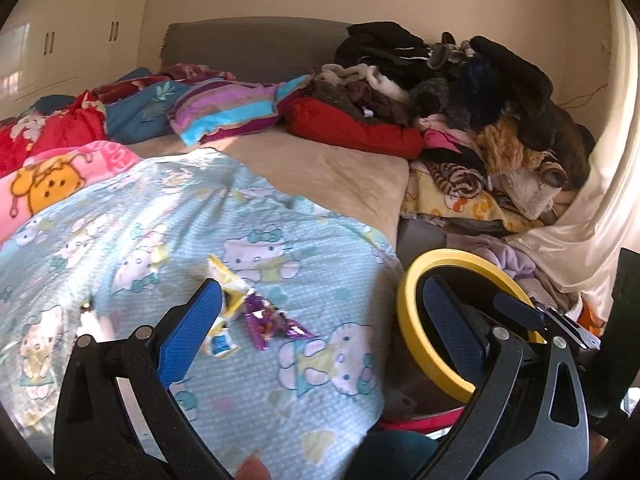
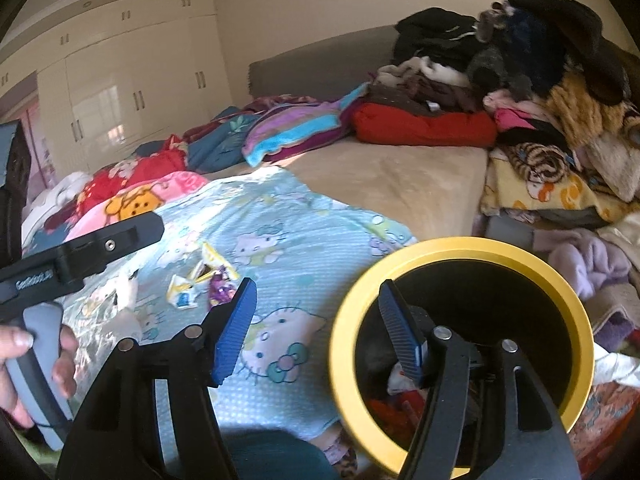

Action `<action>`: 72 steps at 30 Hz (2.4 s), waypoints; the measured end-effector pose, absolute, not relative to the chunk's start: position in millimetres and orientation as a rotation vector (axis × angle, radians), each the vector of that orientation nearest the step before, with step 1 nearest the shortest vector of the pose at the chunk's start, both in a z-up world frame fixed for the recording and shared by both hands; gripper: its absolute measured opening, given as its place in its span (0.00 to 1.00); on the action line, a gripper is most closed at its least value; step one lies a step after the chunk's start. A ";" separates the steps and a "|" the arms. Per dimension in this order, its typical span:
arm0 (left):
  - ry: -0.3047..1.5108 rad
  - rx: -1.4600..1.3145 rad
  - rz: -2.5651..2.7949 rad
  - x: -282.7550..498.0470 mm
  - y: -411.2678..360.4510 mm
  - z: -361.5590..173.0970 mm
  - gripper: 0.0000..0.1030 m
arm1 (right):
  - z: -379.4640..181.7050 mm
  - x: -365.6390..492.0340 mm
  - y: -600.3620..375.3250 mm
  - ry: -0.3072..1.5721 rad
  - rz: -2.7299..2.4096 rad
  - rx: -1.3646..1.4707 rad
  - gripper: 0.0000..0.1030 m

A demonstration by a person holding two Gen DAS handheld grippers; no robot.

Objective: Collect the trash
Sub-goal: 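Move both tools back from the bin toward the wrappers on the sheet, then grasp the white tissue with the left tool while the right tool grasps the purple wrapper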

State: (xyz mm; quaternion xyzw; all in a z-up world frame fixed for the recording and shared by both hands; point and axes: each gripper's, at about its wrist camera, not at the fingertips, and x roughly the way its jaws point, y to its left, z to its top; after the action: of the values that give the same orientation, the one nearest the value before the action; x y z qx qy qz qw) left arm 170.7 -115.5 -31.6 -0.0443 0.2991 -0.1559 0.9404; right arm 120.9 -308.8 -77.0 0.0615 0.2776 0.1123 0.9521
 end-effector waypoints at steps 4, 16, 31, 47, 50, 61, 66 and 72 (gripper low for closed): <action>0.612 -0.093 -0.286 169.8 -98.7 -34.2 0.90 | -78.0 121.2 -297.6 0.573 0.260 0.113 0.61; 0.673 -0.141 -0.135 169.0 -29.0 -57.5 0.90 | -93.7 145.7 -242.5 0.656 0.357 0.026 0.63; 0.779 -0.261 -0.033 165.6 26.3 -101.0 0.90 | -129.1 196.5 -191.0 0.796 0.396 -0.103 0.48; 0.886 -0.263 -0.060 164.3 18.1 -133.5 0.27 | -135.1 198.6 -200.6 0.819 0.428 0.016 0.02; 0.878 -0.253 -0.070 163.5 16.0 -130.7 0.14 | -129.0 187.7 -211.6 0.788 0.443 0.063 0.02; 0.743 -0.225 -0.154 157.4 -7.8 -77.8 0.10 | -120.7 158.8 -232.6 0.763 0.471 0.113 0.02; 0.718 -0.198 -0.196 155.1 -27.9 -65.7 0.10 | -110.0 149.3 -240.3 0.733 0.473 0.109 0.02; 0.703 -0.178 -0.241 152.1 -51.3 -54.9 0.10 | -98.3 138.9 -254.6 0.694 0.452 0.107 0.02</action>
State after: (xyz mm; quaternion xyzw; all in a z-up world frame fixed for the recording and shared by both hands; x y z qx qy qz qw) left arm 152.1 -51.3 -54.9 -0.0870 0.3429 -0.1176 0.9279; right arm 138.9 -254.6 -98.3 0.0518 0.3370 0.2193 0.9142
